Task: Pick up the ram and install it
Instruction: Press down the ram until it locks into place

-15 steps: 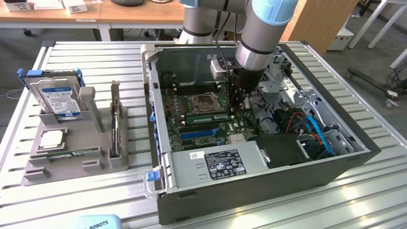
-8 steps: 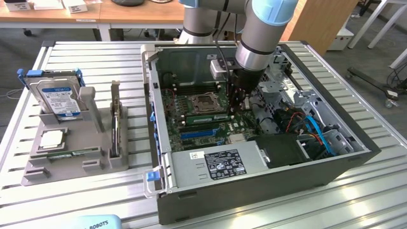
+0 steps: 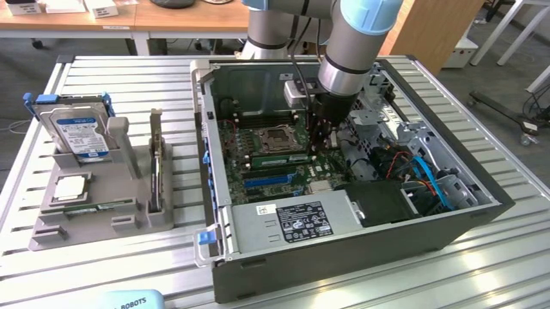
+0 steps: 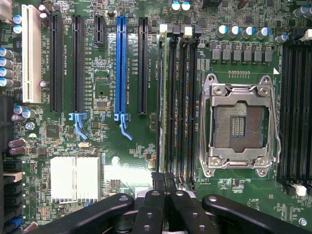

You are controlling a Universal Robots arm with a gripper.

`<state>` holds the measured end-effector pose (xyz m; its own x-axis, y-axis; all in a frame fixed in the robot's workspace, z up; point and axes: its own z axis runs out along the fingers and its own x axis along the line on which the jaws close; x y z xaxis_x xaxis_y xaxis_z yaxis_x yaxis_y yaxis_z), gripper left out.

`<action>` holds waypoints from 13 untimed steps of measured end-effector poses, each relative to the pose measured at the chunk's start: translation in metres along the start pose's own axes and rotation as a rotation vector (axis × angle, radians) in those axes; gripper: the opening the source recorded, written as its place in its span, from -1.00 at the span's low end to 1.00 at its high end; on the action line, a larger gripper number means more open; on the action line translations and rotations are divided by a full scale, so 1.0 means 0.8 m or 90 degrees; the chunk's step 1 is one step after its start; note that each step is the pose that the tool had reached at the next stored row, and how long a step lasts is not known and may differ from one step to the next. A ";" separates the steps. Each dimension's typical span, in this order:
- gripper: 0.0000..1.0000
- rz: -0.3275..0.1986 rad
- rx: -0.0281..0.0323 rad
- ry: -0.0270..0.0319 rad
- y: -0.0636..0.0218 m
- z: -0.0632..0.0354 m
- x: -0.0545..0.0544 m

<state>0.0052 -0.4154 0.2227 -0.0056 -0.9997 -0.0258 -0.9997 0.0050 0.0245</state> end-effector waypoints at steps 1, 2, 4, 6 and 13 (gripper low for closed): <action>-0.80 0.000 0.0000 0.0000 0.000 0.000 0.000; -0.80 0.000 0.0000 -0.0001 0.000 0.000 0.000; -0.80 0.000 0.0000 0.0000 0.000 0.000 0.000; -0.80 0.000 0.0000 0.0000 0.000 0.000 0.000; -0.80 0.000 0.0000 -0.0007 0.000 -0.001 0.000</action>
<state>0.0052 -0.4153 0.2237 -0.0057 -0.9996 -0.0269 -0.9997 0.0051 0.0246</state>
